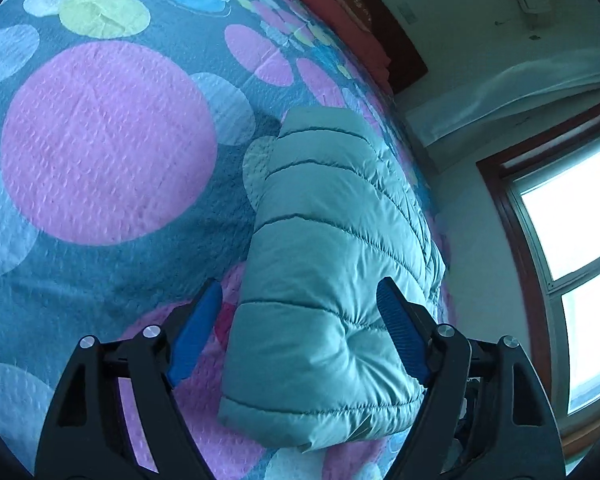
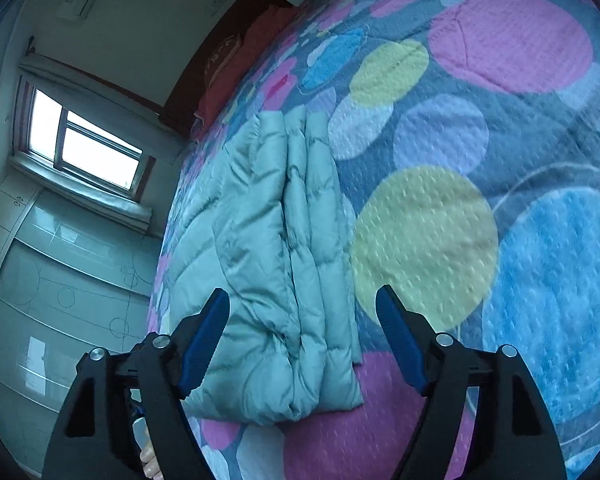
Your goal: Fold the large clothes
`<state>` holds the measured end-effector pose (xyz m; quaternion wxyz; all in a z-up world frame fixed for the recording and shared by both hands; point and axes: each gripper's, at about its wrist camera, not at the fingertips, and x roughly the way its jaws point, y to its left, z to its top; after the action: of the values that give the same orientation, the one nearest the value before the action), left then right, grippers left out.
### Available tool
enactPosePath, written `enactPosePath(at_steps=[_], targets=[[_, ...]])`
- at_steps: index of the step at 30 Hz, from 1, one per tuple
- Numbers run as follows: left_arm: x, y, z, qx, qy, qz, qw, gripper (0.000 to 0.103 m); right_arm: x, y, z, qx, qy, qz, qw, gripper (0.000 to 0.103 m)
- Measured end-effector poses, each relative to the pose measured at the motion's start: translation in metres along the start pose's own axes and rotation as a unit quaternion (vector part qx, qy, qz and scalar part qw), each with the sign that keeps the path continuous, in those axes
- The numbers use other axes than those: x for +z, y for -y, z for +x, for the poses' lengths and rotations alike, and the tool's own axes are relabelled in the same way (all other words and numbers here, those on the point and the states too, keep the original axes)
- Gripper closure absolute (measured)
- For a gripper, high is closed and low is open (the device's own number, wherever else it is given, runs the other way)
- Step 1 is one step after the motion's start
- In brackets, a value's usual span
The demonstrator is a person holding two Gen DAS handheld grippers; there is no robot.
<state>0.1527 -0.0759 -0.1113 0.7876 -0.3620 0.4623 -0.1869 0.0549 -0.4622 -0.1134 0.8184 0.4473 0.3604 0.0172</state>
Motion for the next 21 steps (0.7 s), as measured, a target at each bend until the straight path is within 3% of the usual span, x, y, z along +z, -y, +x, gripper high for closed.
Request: enactPosePath(at_steps=[8, 14, 21], targets=[[0.020, -0.006, 0.039, -0.014, -0.042, -0.084, 0.9955, 0.021, 0.035, -0.007, 0.043, 0.013, -0.006, 0.019, 1.000, 0.028], [0.025, -0.001, 0.055, -0.005, -0.058, -0.078, 0.9952, 0.017, 0.043, 0.008, 0.071, 0.018, -0.027, 0.046, 0.998, 0.025], [0.025, 0.001, 0.064, -0.002, -0.067, -0.062, 0.9958, 0.016, 0.041, 0.004, 0.077, 0.025, -0.026, 0.020, 0.999, 0.025]])
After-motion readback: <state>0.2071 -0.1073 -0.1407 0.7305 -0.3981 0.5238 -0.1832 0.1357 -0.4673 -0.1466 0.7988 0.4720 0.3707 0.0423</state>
